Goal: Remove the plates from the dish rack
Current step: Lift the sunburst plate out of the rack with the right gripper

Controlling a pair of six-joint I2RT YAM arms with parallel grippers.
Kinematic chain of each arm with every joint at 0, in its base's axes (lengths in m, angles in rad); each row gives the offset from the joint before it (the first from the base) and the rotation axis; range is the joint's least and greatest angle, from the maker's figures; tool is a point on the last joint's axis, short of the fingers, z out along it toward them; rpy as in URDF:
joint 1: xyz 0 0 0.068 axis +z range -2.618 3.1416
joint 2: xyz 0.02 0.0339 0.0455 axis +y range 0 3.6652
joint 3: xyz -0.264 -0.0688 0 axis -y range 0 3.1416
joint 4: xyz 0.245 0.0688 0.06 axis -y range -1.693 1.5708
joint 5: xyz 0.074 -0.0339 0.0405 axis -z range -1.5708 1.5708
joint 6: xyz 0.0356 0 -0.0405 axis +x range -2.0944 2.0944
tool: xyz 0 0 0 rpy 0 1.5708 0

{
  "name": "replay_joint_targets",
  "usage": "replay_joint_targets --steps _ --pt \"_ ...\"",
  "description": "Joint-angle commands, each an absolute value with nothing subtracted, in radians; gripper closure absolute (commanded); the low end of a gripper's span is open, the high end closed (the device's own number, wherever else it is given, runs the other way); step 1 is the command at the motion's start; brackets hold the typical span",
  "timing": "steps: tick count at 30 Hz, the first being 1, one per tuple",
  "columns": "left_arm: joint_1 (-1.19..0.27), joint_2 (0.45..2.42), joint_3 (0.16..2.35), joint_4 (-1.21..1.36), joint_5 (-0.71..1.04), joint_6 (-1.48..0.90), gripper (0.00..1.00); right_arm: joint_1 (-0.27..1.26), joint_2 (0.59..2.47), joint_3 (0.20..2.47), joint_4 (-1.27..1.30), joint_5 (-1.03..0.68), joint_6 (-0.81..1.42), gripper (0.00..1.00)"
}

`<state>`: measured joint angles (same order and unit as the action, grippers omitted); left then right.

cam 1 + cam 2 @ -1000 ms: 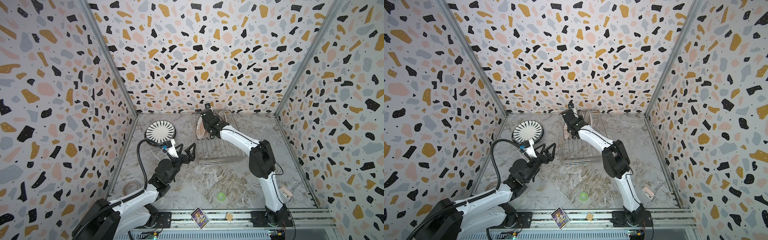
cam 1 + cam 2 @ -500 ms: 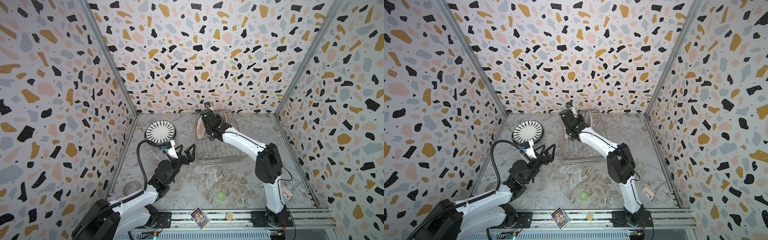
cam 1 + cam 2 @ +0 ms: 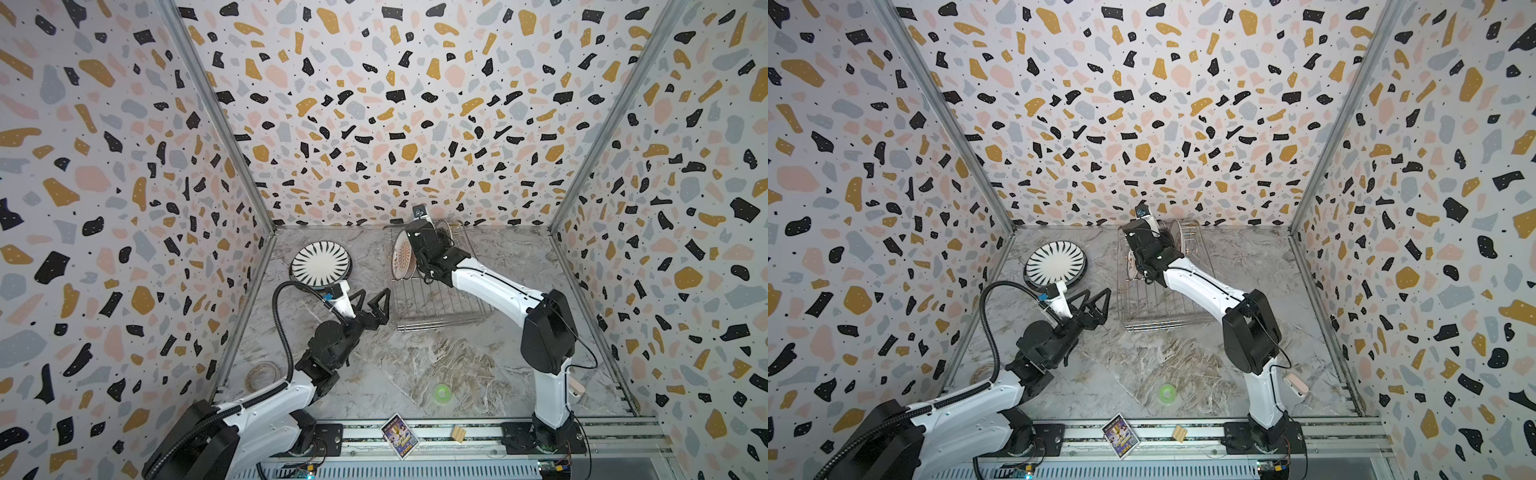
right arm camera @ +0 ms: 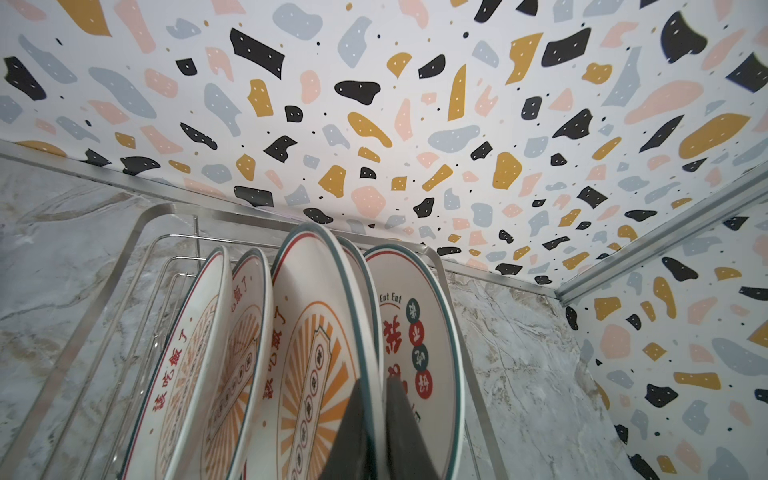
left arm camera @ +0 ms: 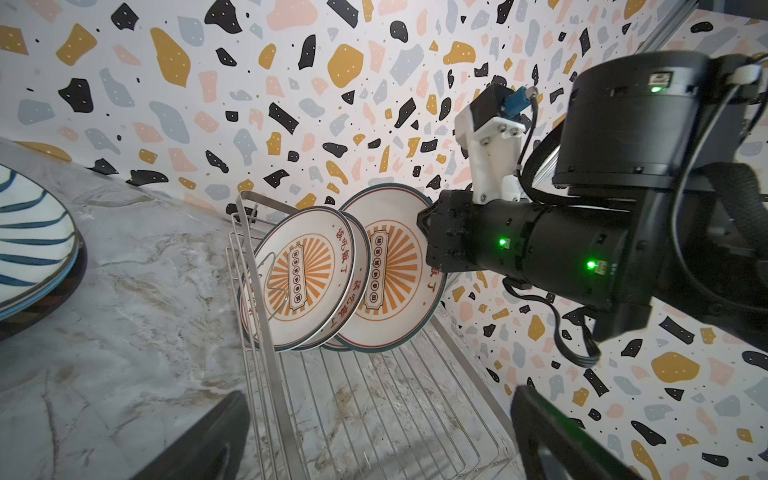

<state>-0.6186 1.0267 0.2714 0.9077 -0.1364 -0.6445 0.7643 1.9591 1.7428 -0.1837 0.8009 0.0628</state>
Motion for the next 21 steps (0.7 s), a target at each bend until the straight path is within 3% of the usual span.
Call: replay_joint_targets --steps 1,14,21 --pt "-0.623 1.017 0.261 0.969 -0.12 -0.646 0.0 0.794 1.834 1.732 -0.083 0.845 0.032 0.95" --pt "-0.623 1.057 0.264 1.024 -0.065 -0.672 0.01 0.862 1.604 1.5 0.027 0.945 0.0 0.95" --pt "-0.623 1.083 0.272 1.049 -0.01 -0.666 0.01 0.86 1.393 1.281 0.096 0.829 0.06 0.96"
